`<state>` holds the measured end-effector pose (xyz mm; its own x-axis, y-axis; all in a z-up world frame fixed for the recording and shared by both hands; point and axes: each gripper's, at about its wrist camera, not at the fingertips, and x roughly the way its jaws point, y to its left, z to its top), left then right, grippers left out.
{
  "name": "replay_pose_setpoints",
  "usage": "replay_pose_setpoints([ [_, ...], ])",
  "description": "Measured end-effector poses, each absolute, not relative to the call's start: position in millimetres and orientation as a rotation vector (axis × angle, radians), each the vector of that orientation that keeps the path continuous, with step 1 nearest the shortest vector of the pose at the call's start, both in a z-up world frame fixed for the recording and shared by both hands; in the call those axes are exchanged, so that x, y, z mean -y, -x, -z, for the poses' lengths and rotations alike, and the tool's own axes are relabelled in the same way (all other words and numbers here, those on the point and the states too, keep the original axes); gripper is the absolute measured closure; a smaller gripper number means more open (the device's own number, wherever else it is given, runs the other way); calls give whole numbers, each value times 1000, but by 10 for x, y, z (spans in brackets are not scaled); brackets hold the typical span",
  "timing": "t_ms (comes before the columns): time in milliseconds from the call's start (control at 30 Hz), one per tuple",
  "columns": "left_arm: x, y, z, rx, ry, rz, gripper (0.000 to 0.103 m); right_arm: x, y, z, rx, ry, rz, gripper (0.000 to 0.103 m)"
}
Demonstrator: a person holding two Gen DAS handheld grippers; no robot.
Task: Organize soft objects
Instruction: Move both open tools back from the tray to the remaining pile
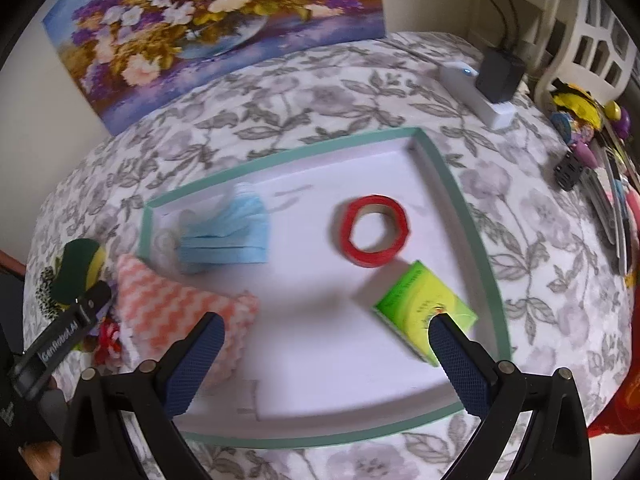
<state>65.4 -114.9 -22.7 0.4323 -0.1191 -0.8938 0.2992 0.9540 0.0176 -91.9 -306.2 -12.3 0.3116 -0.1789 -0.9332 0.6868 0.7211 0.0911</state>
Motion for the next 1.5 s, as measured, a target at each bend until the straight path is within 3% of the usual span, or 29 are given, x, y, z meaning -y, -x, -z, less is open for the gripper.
replay_pose_setpoints([
  [600, 528, -936, -183, -994, -53, 81, 3, 2701, 681, -137, -955, -484, 571, 0],
  [1000, 27, -1047, -406, -970, 46, -45, 3, 2249, 337, -67, -1013, -340, 509, 0],
  [1500, -767, -1228, -204, -1092, 94, -214, 3, 1489, -206, 29, -1031, -263, 351, 0],
])
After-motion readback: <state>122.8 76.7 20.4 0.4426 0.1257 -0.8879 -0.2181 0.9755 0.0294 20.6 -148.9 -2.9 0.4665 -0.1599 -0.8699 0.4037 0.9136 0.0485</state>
